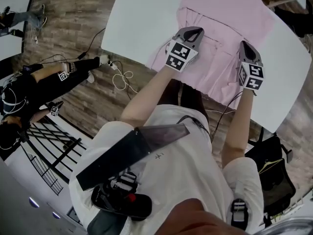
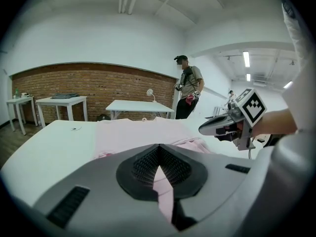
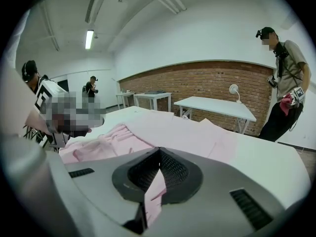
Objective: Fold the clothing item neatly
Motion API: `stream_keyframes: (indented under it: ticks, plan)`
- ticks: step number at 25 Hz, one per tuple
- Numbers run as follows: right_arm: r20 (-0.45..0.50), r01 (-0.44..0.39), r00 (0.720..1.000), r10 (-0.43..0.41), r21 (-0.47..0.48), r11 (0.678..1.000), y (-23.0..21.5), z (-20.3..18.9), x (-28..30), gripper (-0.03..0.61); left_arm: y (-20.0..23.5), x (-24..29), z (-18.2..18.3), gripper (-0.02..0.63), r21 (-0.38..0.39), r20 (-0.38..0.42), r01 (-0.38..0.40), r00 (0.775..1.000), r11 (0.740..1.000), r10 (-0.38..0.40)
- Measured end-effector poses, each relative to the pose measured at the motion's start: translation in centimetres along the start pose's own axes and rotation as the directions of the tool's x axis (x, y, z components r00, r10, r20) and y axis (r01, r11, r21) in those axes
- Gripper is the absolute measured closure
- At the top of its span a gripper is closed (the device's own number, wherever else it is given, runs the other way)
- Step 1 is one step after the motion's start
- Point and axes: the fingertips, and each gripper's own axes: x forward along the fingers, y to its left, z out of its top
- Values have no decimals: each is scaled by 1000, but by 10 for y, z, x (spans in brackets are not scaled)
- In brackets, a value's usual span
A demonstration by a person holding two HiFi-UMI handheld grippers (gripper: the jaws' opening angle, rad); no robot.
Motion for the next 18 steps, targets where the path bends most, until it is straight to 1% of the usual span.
stream_keyframes:
  ticks: [4, 9, 13, 18]
  plan:
    - [4, -17, 1000, 17, 2, 1000, 26, -7, -22, 575, -6, -35, -4, 612, -27, 2, -6, 1000, 1000, 6]
    - [33, 4, 999, -5, 17, 1000, 51, -9, -53, 575, -16, -76, 5, 612, -34, 65, 22, 998, 999, -20]
    - [55, 18, 998, -19, 29, 999, 81, -14, -81, 575, -26, -112, 8, 612, -19, 99, 31, 995, 999, -29]
    - [39, 25, 999, -26, 30, 999, 119, -34, -116, 575, -43, -156, -7, 612, -38, 108, 32, 994, 999, -28]
